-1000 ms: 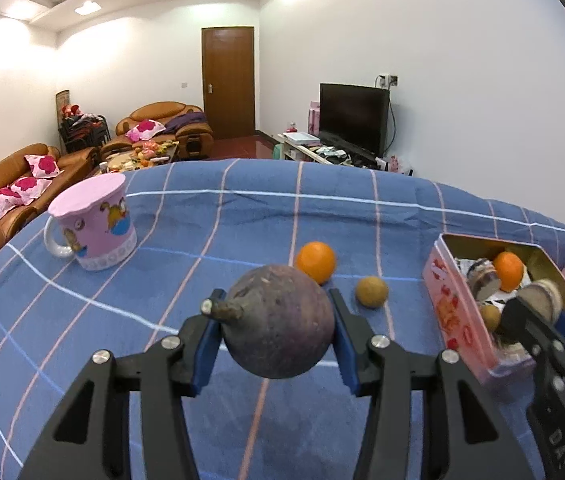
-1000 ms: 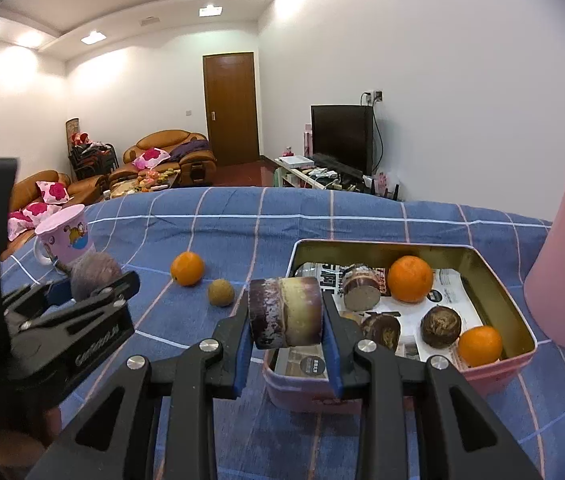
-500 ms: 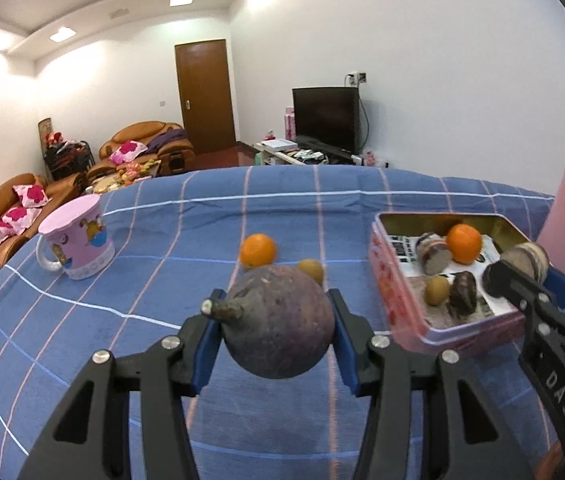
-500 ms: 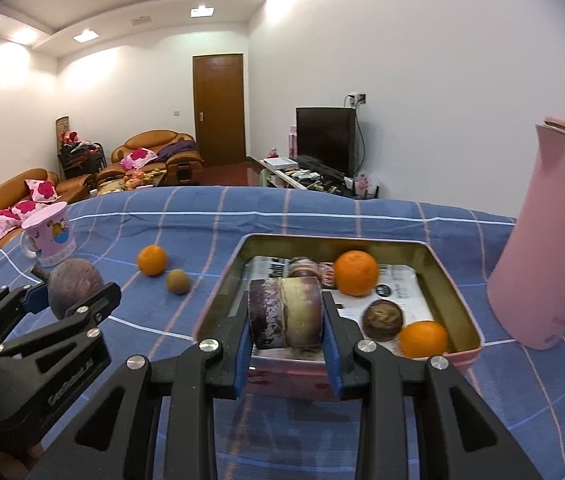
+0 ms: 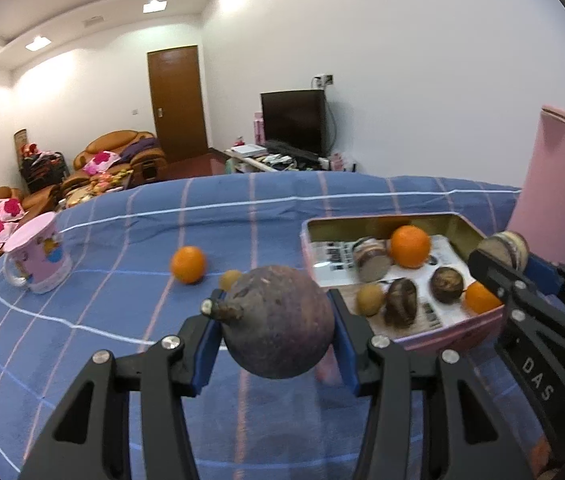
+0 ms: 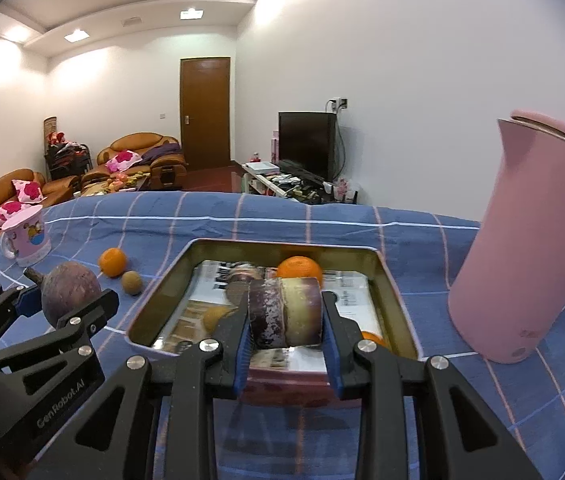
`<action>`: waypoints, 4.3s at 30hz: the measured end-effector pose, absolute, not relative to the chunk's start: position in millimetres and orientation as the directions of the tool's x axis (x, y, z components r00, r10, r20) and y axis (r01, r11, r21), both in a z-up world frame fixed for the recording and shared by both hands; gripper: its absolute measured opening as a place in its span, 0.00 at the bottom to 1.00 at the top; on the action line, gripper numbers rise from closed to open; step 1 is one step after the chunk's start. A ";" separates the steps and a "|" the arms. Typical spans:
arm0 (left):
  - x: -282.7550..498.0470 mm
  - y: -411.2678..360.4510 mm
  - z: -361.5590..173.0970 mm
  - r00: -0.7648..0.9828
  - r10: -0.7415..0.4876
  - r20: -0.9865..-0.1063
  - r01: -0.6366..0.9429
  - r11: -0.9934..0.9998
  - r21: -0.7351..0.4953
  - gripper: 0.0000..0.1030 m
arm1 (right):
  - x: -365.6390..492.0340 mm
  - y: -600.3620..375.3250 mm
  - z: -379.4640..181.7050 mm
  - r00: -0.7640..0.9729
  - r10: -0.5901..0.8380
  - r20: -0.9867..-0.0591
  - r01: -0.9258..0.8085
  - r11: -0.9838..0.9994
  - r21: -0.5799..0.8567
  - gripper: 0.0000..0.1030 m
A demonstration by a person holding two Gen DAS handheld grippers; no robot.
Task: Organize fruits
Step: 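Carry the cylinder with the right gripper while the left carries the purple fruit over the tin, then open the left gripper releasing the purple fruit into the tin while the right releases the cylinder, then move both open grippers back toward the loose orange and small fruit, then grasp the small yellow-green fruit with the right gripper while the left grasps the orange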
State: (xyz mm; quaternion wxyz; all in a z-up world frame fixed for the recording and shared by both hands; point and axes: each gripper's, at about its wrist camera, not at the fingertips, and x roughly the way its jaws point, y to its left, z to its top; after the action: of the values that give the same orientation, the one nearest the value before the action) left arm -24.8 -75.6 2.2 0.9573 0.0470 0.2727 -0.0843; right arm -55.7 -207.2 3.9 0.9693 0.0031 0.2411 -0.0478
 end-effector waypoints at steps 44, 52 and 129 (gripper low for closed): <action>36.1 -143.2 -9.3 0.734 -0.265 -0.625 0.310 0.950 -0.039 0.58 | 19.5 -283.1 -22.0 0.775 0.131 -0.618 0.005 0.977 0.213 0.32; 25.3 -127.6 3.3 0.778 -0.285 -0.560 0.296 0.952 -0.073 0.93 | 16.7 -304.5 -21.9 0.788 0.271 -0.553 -0.015 0.906 0.423 0.32; 6.5 17.9 6.4 0.884 -0.083 -0.460 0.109 0.994 0.030 1.00 | -58.4 -159.9 18.3 0.930 -0.204 -0.306 0.244 0.965 0.098 0.69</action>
State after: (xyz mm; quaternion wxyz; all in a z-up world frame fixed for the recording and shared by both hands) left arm 6.5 17.9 6.4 0.9702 0.0274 0.2355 -0.0496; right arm -58.4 -159.9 18.3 0.9800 0.0674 0.1483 -0.1143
